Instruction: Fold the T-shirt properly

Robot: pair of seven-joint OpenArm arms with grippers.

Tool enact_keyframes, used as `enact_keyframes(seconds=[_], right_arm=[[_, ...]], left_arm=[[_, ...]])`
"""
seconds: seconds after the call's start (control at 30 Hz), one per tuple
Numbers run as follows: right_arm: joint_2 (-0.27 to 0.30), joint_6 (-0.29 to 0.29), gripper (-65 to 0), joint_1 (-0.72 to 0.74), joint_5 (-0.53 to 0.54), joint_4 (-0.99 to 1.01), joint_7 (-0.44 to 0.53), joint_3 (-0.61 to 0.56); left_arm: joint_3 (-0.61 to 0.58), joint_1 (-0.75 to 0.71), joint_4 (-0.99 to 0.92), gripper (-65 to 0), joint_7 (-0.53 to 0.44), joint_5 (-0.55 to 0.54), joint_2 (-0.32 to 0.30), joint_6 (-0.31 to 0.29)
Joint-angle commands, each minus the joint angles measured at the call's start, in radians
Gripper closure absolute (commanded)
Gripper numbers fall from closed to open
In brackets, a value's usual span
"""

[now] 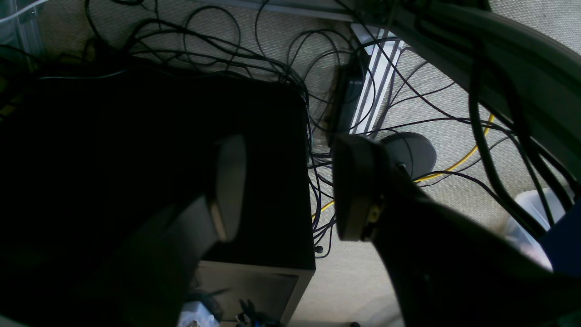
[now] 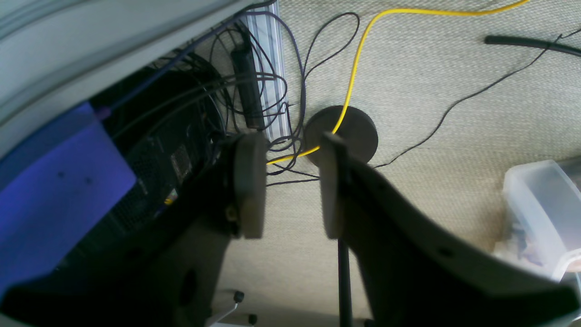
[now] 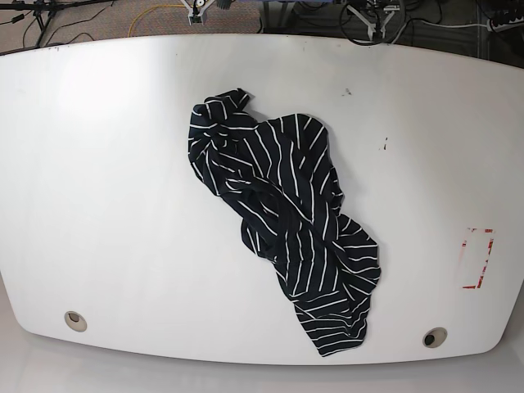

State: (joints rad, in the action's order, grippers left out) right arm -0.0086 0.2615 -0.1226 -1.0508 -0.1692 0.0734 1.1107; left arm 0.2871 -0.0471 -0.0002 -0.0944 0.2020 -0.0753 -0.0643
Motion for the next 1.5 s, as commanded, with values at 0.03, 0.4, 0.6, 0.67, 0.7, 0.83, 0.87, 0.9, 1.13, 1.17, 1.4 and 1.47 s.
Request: enact_keyframes(seconds=[0.03,0.4,0.6,0.67,0.7,0.83,0.87,0.9,1.13,1.17,1.4,1.47], right_arm=[[0.003,0.005,-19.1,-0.011,0.0,0.018,-0.002,0.003],[0.005,-0.002,-18.7,-0.008,0.002,0.013,-0.002,0.003],[0.004,-0.005,-18.6,-0.007,0.001,0.011,-0.005,0.002],[0.005,-0.004,-18.5,-0.008,0.001,0.01,-0.002,0.004],[0.005,-0.003,-18.6,-0.005,0.002,0.01,-0.002,0.005],[0.006,-0.001,-18.7,-0.001,0.005,0.005,-0.004,0.006],[0.006,-0.001,-18.7,-0.001,0.006,0.004,-0.004,0.005],[0.006,-0.001,-18.7,-0.001,0.005,0.004,-0.004,0.006],[0.005,-0.002,-18.5,0.001,0.005,-0.001,0.005,0.012],[0.005,-0.002,-18.4,0.001,0.006,-0.004,0.007,0.012],[0.004,0.002,-18.7,-0.016,0.007,-0.028,0.016,0.013],[0.003,0.004,-18.7,-0.023,0.006,-0.038,0.02,0.012]], left_arm=[[-0.001,-0.002,0.0,-28.9,-0.022,0.008,-0.01,0.007],[0.0,-0.004,0.0,-29.0,-0.022,0.009,-0.009,0.004],[-0.001,0.0,0.0,-28.8,-0.021,0.008,-0.01,0.001],[0.001,-0.002,0.0,-28.8,-0.02,0.009,-0.01,0.004],[0.0,-0.001,0.0,-28.7,-0.017,0.008,-0.008,0.002],[-0.003,0.0,0.0,-28.6,-0.014,0.008,-0.007,0.001],[-0.003,0.001,0.0,-28.5,-0.013,0.007,-0.008,0.001],[-0.002,0.0,0.0,-28.5,-0.014,0.008,-0.007,0.001],[-0.003,0.004,0.0,-28.8,-0.012,0.015,-0.009,-0.005],[-0.003,0.003,0.0,-28.8,-0.012,0.016,-0.009,-0.007],[-0.001,-0.026,0.092,-28.6,-0.022,0.011,0.002,-0.003],[-0.003,-0.042,0.137,-28.7,-0.024,0.013,0.005,-0.001]])
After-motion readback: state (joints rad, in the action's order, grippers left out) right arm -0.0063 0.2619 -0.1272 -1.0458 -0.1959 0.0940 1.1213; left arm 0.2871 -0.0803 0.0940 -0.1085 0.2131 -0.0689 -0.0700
